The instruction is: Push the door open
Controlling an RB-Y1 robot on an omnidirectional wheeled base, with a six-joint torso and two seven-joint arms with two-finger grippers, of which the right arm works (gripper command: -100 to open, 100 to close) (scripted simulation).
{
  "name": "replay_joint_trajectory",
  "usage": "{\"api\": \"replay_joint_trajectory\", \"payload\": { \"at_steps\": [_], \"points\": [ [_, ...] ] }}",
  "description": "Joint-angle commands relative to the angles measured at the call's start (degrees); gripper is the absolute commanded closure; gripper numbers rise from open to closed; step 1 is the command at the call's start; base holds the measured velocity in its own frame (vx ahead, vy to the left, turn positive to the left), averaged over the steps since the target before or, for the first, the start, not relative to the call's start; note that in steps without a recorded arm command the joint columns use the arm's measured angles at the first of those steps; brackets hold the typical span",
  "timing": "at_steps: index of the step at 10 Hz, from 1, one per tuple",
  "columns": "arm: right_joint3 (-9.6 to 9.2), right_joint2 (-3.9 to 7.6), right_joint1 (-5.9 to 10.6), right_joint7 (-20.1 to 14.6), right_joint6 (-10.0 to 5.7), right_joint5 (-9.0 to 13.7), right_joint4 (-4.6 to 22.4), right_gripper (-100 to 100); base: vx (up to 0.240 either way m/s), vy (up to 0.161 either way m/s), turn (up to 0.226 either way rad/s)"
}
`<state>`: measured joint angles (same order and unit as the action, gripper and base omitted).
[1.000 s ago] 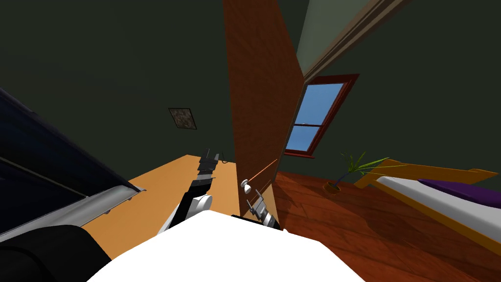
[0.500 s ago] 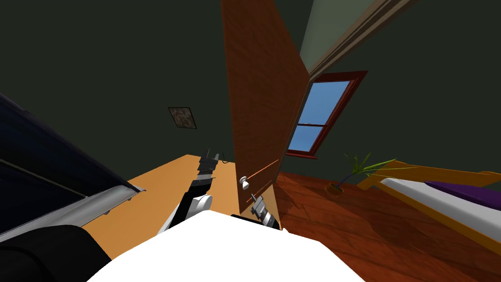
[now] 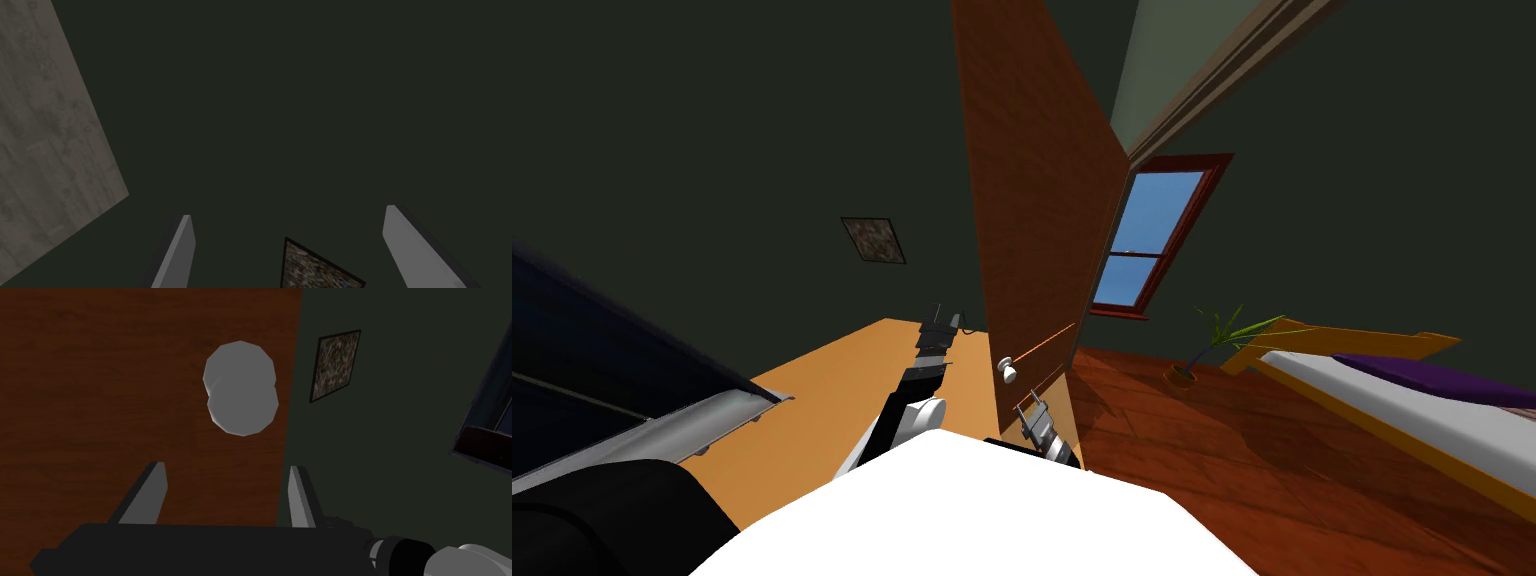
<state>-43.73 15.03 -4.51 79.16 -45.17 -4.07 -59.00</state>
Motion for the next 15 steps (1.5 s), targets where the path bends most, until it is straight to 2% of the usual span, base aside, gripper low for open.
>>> {"api": "replay_joint_trajectory", "payload": {
  "at_steps": [1, 2, 3, 4, 8, 10, 11, 15],
  "points": [
    [0.44, -1.18, -1.45, 1.75, 1.01, 0.01, -0.95, -100, -0.104, -0.038, -0.133],
    [0.78, -2.15, -2.36, 2.91, 1.5, 0.02, -1.28, -100, -0.108, -0.048, -0.138],
    [0.58, -1.49, -1.84, 2.06, 1.05, 0.02, -1.06, -100, -0.049, -0.02, -0.022],
    [0.95, -2.05, -1.6, 2.34, 1.21, -0.01, -0.58, -100, 0.086, 0.114, 0.055],
    [1.59, -2.97, -0.93, 2.42, 1.33, -0.09, 0.39, -100, 0.177, 0.175, 0.016],
    [1.62, -3.03, -0.86, 2.41, 1.34, -0.09, 0.44, -100, 0.116, 0.125, 0.015],
    [1.62, -3.03, -0.86, 2.41, 1.34, -0.09, 0.44, 100, -0.009, -0.007, -0.002],
    [1.62, -3.03, -0.86, 2.41, 1.34, -0.09, 0.44, 100, -0.021, -0.021, 0.001]
  ]
}}
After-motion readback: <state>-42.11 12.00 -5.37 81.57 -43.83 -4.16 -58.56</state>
